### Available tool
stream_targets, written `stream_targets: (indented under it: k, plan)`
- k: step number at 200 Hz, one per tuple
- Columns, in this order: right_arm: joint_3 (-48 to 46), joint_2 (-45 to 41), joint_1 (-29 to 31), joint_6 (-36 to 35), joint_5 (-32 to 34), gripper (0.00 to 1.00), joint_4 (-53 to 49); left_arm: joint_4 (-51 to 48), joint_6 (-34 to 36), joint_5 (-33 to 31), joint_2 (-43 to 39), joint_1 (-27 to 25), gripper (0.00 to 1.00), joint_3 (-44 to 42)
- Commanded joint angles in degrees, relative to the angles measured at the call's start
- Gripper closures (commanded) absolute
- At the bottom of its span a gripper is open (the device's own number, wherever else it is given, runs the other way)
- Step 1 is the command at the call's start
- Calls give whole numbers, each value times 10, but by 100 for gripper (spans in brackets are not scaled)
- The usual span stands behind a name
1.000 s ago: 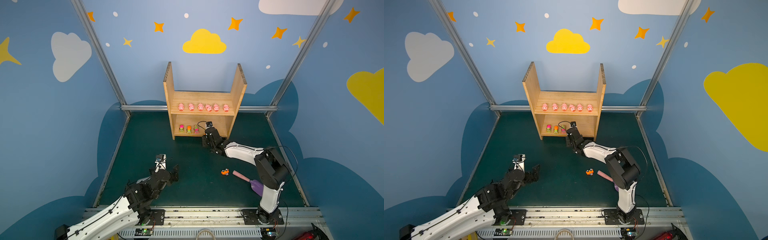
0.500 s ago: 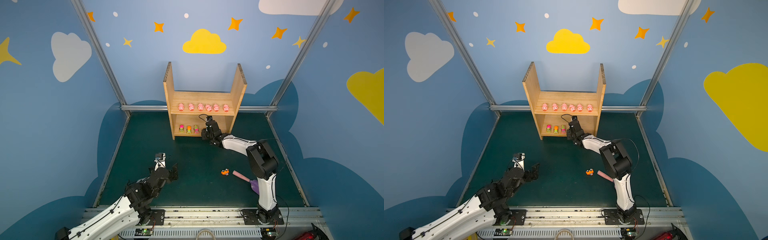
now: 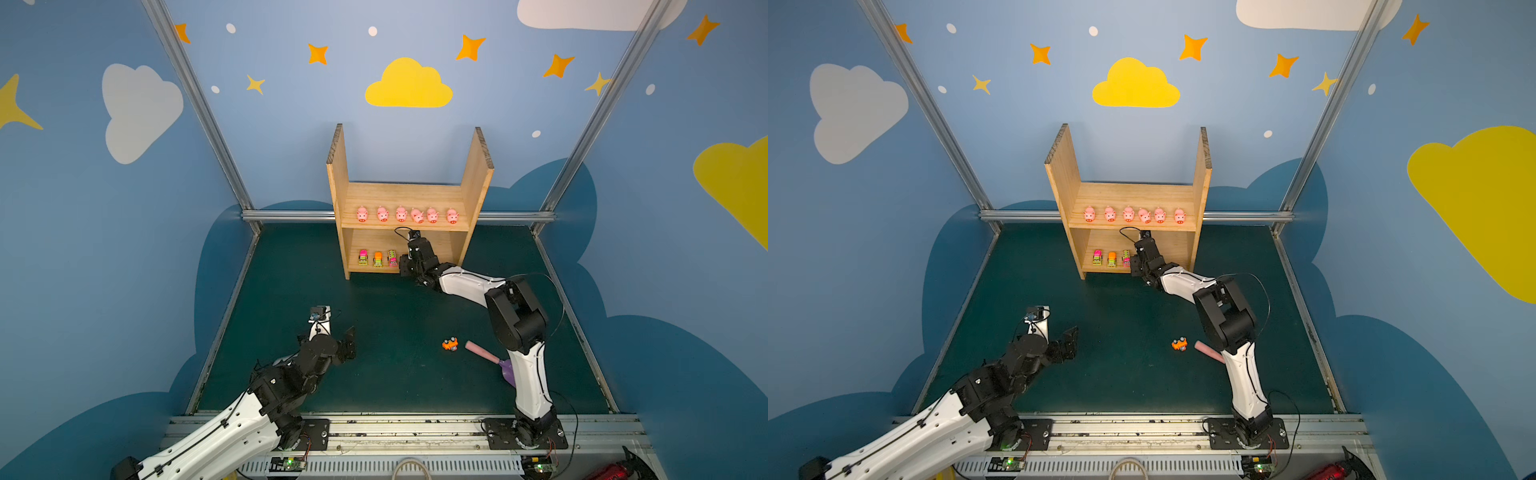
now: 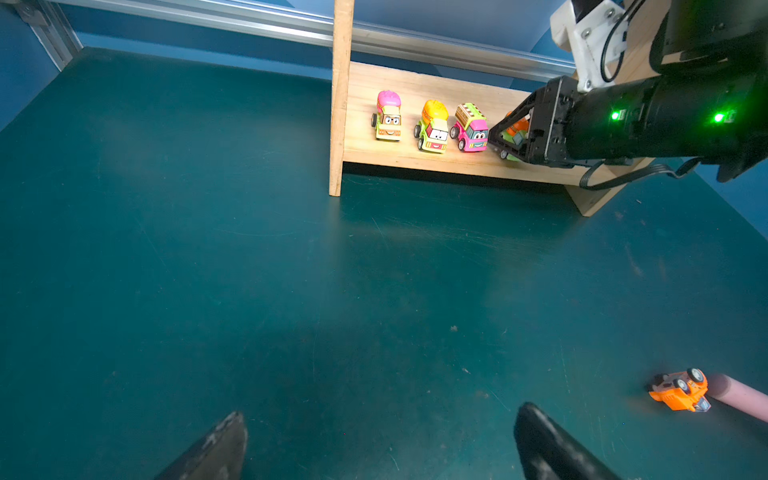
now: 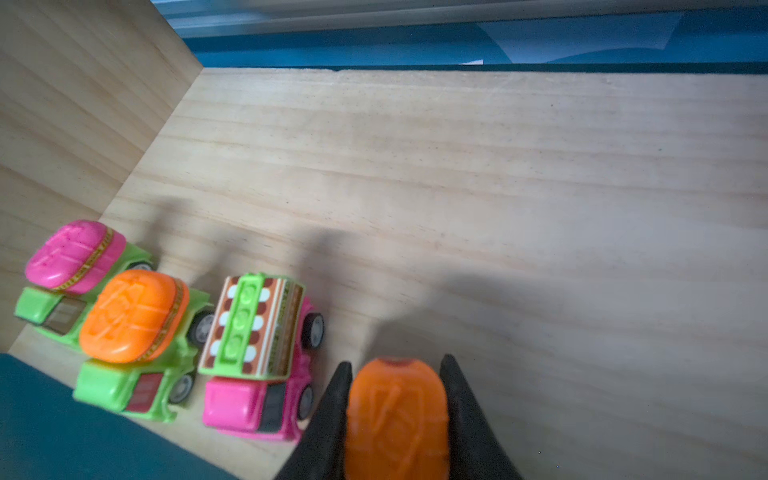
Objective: Place and organize the plastic toys onto the shelf
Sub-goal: 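Lower the orange-topped truck beside the pink striped truck with the right gripper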
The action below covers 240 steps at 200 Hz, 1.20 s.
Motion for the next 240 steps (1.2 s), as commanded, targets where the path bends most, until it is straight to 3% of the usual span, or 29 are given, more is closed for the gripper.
stream_targets:
  k: [1,43,105,161,240]
  plan:
    - [22,17,-6,-2,-2,70,-12,0,7,2,-6,4,0,-7]
    - [30,26,-10,-2,-3,66,-14,-1,7,7,-6,5,0,-7]
    - [19,15,-11,3,-5,46,-9,1,6,9,1,8,0,-4]
    - [0,-5,-13,8,-2,44,-1,-6,4,14,-1,9,0,0]
    - [-15,-35,-15,9,-4,30,3,-23,-3,22,-21,9,0,8]
